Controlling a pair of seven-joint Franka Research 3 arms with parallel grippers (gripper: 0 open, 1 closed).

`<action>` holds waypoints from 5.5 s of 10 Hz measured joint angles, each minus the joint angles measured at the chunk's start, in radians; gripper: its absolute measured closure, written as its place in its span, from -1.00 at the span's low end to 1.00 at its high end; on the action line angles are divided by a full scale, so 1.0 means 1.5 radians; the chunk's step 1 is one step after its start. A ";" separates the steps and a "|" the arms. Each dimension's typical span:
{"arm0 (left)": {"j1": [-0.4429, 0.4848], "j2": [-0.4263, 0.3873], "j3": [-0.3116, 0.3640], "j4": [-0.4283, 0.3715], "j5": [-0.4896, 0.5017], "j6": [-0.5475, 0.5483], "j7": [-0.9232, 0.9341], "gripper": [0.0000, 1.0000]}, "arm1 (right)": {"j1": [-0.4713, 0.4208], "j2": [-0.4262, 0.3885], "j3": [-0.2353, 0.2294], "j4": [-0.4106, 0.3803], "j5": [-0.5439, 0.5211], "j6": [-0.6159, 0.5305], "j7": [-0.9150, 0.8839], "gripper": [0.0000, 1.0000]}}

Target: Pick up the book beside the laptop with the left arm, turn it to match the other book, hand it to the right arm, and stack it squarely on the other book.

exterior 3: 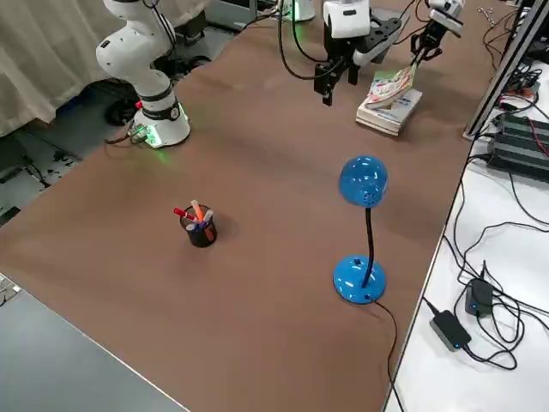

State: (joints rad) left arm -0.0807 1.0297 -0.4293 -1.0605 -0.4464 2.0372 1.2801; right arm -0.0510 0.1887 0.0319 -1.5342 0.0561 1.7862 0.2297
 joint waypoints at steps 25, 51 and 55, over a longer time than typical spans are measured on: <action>0.020 -0.155 0.039 0.030 0.103 -0.179 -0.336 -1.00 | 0.139 0.025 0.018 0.032 0.012 0.056 0.195 -0.97; 0.022 -0.703 0.316 -0.381 0.286 -0.288 -0.837 -0.99 | 0.486 0.504 0.009 0.253 -0.064 0.386 0.820 0.99; 0.023 -0.699 0.323 -0.378 0.285 -0.279 -0.805 -1.00 | 0.511 0.513 0.009 0.253 -0.064 0.403 0.815 0.99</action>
State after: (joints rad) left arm -0.0468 -0.0186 0.0546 -1.6278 -0.0184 1.6186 0.0729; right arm 0.7155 0.9589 0.0448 -1.1542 -0.0406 2.3911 1.4527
